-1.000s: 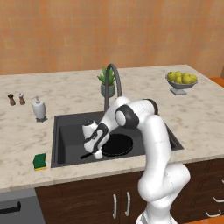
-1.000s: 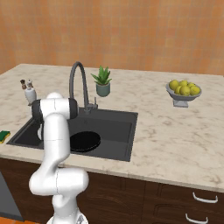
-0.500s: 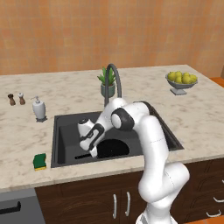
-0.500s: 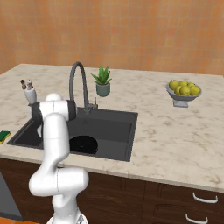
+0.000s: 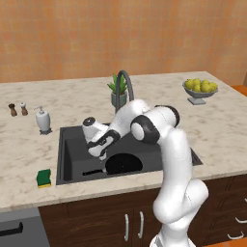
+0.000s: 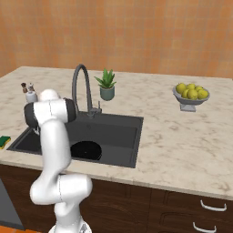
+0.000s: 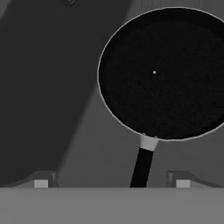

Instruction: Pick the pan and sponge and place them into the sink. Then turn on the water.

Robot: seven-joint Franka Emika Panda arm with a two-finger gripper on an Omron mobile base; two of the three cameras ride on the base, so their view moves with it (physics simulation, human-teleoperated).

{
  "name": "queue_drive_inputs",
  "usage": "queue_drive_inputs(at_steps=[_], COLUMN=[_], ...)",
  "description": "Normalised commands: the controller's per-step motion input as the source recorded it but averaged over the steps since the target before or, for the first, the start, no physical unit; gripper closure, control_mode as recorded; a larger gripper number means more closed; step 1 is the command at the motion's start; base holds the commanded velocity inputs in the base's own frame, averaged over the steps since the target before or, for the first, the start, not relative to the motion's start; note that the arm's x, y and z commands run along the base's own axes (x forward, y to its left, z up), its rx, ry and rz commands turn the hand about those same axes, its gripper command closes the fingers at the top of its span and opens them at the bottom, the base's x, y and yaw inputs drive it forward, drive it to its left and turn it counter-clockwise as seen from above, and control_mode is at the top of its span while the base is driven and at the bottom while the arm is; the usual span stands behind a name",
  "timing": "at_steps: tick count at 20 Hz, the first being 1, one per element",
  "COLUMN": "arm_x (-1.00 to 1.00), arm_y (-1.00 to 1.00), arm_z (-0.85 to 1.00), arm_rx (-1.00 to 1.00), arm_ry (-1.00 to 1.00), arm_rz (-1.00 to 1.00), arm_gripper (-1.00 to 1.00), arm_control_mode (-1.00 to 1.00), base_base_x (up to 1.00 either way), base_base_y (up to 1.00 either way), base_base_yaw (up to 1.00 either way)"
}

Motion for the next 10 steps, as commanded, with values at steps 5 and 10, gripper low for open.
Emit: queue_drive_inputs(at_steps=[5, 10], arm_x=[-0.86, -0.96], arm_y=[0.15, 0.12], arm_z=[0.93, 0.82], arm_rx=[0.04, 0.11], arm_ry=[-0.30, -0.28], arm_rz=[0.00, 0.08], arm_gripper=[-1.00, -1.00], arm_control_mode=[-1.00, -1.00], base_base_x=[0.00, 0.00], base_base_y=[0.00, 0.00], base_base_yaw=[0.00, 0.00])
